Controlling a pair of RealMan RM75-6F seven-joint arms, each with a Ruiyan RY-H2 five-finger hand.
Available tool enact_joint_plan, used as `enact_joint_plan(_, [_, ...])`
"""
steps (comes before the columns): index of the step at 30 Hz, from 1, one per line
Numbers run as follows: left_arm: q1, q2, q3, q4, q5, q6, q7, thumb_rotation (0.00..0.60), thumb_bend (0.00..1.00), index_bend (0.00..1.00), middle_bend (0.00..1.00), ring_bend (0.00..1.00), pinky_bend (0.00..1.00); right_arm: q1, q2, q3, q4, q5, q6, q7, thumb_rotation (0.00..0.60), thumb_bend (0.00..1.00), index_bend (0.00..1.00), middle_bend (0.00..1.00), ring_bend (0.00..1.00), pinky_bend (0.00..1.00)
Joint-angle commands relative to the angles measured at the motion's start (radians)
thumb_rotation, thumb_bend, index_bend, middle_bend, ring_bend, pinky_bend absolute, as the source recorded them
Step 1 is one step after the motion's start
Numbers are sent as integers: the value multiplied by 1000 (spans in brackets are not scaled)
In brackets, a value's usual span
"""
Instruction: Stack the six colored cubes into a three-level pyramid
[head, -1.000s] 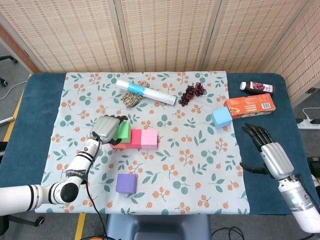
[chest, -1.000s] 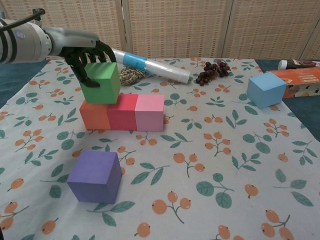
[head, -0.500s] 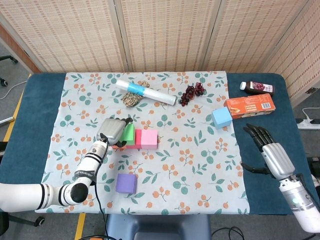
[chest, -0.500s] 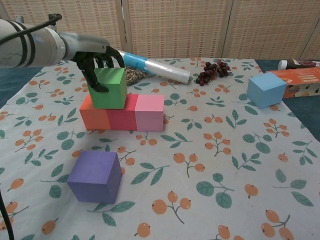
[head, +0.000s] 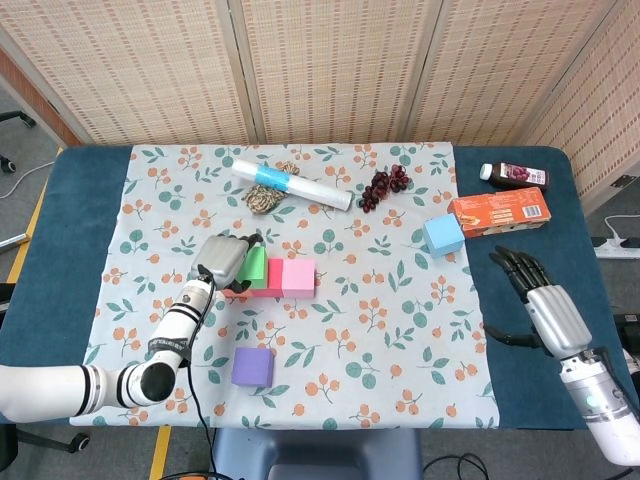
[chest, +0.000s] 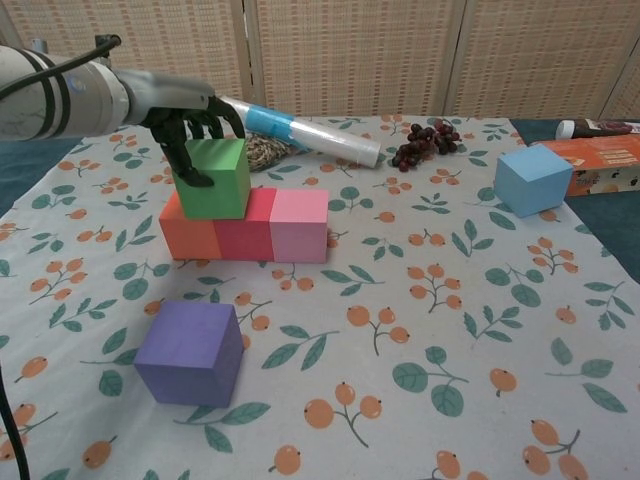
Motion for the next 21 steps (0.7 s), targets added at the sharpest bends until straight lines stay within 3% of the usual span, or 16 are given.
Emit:
enact_joint_plan(1, [0,0,3,5,4,-10,-6,600,342,165,322,333,284,0,0,1,0,2,-2,-1,600,46,0,0,0,0])
enact_joint_plan(21, [5,13,17,40,56,-50,-50,600,341,154,298,305,257,1,-2,7,-11,11,-13,-14,600,46,0,0,0,0])
